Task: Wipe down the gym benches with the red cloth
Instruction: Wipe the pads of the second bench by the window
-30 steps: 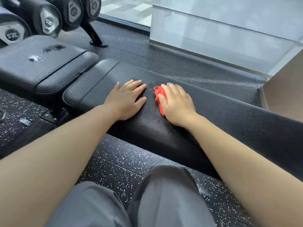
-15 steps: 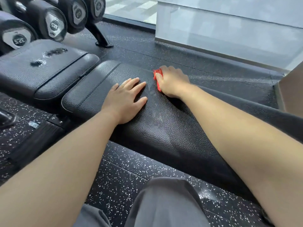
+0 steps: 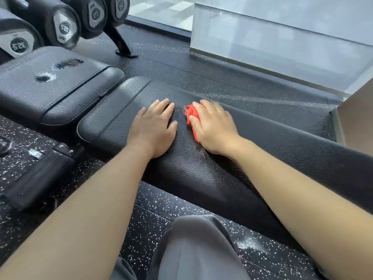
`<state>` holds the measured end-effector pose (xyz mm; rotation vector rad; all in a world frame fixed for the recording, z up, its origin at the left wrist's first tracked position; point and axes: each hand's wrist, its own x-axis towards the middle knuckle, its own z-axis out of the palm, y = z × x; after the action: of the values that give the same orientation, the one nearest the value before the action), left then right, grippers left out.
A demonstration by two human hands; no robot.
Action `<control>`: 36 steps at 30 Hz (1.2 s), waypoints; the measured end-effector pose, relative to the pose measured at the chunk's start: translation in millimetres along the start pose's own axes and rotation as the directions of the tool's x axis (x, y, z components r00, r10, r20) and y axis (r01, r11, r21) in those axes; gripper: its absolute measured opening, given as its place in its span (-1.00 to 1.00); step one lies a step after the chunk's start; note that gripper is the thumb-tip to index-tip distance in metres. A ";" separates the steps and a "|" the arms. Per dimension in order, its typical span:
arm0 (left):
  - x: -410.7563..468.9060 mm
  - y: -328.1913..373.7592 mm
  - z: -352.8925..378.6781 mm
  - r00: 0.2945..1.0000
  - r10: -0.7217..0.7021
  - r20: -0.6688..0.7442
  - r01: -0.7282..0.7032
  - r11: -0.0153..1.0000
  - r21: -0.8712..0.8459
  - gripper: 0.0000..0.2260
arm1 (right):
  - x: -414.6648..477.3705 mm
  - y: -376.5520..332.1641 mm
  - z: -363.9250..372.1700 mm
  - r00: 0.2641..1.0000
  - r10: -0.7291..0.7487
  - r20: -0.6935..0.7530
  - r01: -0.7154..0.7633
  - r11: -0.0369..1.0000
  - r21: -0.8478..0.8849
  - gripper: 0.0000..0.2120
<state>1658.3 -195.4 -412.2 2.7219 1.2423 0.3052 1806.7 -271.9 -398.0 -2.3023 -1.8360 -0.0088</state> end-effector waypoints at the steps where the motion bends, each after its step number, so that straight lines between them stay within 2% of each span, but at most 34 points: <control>1: 0.1 -0.1 0.5 1.000 -0.001 -0.001 0.001 1.000 0.006 -0.51 | 14.3 -2.0 3.3 1.000 0.010 -0.011 -0.010 1.000 -0.008 -0.55; 4: 0.9 -0.9 1.8 1.000 0.002 -0.009 -0.002 1.000 0.017 -0.50 | 52.7 -7.8 10.1 0.999 0.046 -0.009 -0.046 0.999 0.001 -0.57; 8: 1.7 -1.2 1.4 1.000 0.012 -0.017 -0.012 1.000 0.015 -0.50 | 93.9 -10.6 4.7 0.986 0.142 0.087 -0.147 0.988 0.049 -0.55; 11: 1.5 -1.1 1.1 1.000 0.012 -0.025 -0.012 1.000 0.009 -0.51 | 103.5 -8.2 3.9 0.978 0.161 0.136 -0.172 0.982 0.073 -0.53; 18: -0.4 -1.9 -0.2 1.000 0.010 -0.002 -0.010 1.000 0.002 -0.52 | 40.6 -9.2 4.9 1.000 0.013 -0.013 -0.013 1.000 -0.010 -0.58; 24: -5.7 -0.4 -2.1 1.000 0.003 0.007 -0.003 1.000 -0.011 -0.52 | -21.9 -1.2 -1.5 1.000 -0.024 -0.004 0.024 1.000 0.003 -0.51; 36: -1.8 0.9 -2.3 1.000 -0.009 0.006 0.009 1.000 0.021 -0.52 | 58.9 3.4 5.6 0.997 -0.062 0.041 0.061 0.997 0.038 -0.54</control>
<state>1657.2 -197.3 -410.0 2.7319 1.2626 0.2844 1822.9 -214.9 -396.5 -2.2369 -1.9103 0.0644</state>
